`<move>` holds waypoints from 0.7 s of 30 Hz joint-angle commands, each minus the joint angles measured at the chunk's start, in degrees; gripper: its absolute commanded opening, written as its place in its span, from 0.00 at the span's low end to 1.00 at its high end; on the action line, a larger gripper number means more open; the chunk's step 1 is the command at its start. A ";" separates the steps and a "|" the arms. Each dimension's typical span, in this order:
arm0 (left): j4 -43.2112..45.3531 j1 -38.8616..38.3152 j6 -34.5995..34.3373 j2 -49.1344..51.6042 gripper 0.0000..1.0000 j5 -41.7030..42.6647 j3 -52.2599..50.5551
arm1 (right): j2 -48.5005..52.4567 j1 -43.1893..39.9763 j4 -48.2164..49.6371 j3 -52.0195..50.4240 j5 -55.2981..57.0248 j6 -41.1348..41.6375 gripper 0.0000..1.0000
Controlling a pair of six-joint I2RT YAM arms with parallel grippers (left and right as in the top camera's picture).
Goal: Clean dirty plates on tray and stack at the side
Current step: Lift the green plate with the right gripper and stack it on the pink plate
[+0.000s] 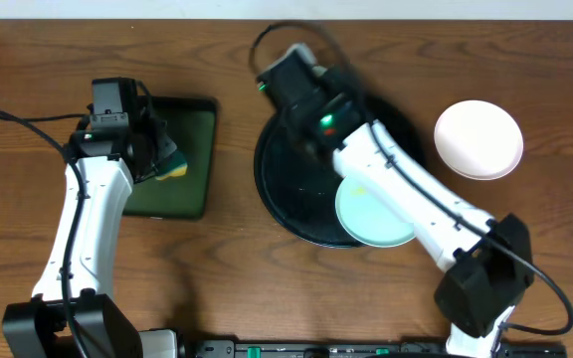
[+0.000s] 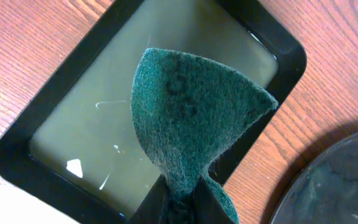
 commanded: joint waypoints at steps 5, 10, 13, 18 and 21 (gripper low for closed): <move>-0.17 0.52 2.62 -0.42 0.08 0.31 -0.26 | -1.73 4.22 4.81 0.02 15.23 -11.52 0.01; -0.20 0.52 2.62 -0.42 0.08 0.31 -0.26 | -1.73 5.38 5.70 0.02 17.33 -16.24 0.01; -0.20 0.52 2.62 -0.42 0.07 0.31 -0.26 | -1.73 5.42 5.53 0.02 17.31 -16.31 0.01; -0.24 0.52 2.62 -0.42 0.08 0.31 -0.26 | -1.73 4.42 4.22 0.00 8.41 -9.57 0.01; -0.72 0.52 2.62 -0.42 0.08 0.31 -0.26 | -1.51 0.87 -1.01 -0.02 -14.64 -7.06 0.01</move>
